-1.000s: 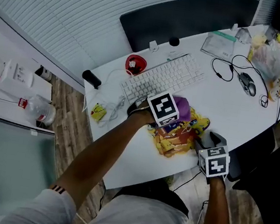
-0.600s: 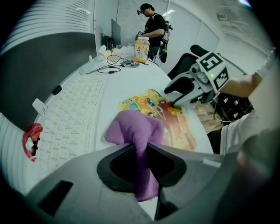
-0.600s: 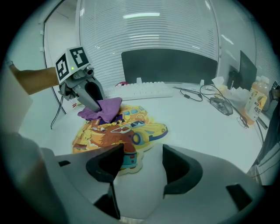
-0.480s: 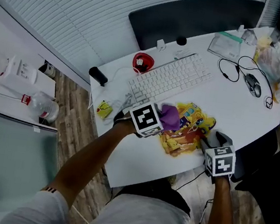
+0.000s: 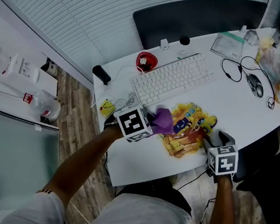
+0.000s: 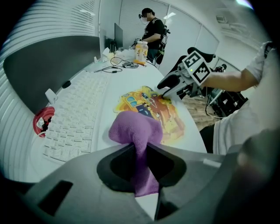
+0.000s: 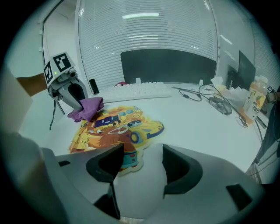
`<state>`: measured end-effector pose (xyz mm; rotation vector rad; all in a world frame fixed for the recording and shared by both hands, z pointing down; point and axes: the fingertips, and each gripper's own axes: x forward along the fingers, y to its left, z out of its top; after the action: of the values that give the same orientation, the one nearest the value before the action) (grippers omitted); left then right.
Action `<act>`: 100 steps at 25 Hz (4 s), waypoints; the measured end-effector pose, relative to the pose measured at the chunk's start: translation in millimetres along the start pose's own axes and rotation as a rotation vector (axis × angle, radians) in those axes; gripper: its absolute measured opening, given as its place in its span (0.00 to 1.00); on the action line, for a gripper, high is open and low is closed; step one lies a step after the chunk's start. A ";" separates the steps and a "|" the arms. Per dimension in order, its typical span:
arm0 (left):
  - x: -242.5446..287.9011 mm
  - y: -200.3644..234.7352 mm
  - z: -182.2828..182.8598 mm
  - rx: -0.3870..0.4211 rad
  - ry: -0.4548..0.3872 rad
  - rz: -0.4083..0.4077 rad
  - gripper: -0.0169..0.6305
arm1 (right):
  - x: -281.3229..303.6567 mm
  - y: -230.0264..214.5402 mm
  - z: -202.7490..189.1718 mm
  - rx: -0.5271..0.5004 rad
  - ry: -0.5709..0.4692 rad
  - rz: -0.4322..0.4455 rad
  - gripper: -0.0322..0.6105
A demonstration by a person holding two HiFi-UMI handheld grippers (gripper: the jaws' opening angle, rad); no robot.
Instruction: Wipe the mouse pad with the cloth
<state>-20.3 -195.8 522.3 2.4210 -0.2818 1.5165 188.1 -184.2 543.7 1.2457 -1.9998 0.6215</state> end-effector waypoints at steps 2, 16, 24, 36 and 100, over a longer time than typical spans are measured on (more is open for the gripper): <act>-4.2 -0.2 1.0 0.000 -0.008 0.010 0.15 | 0.2 0.0 -0.1 0.002 0.000 -0.001 0.42; -39.8 10.8 67.6 -0.012 -0.208 0.152 0.15 | 0.1 -0.1 -0.3 0.004 -0.006 0.000 0.42; 6.7 -15.3 141.4 0.022 -0.225 0.007 0.15 | -0.8 0.7 -0.6 0.007 -0.014 0.004 0.42; 76.4 -30.2 143.6 0.114 -0.001 -0.055 0.15 | -1.1 1.9 2.3 0.013 -0.033 0.013 0.42; 89.7 -104.2 125.5 0.159 0.036 -0.164 0.15 | -52.1 -57.6 19.0 0.202 -0.223 -0.149 0.42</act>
<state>156.7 -140.4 538.1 2.4638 0.0460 1.5603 250.1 -192.0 493.9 1.6320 -2.0367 0.6479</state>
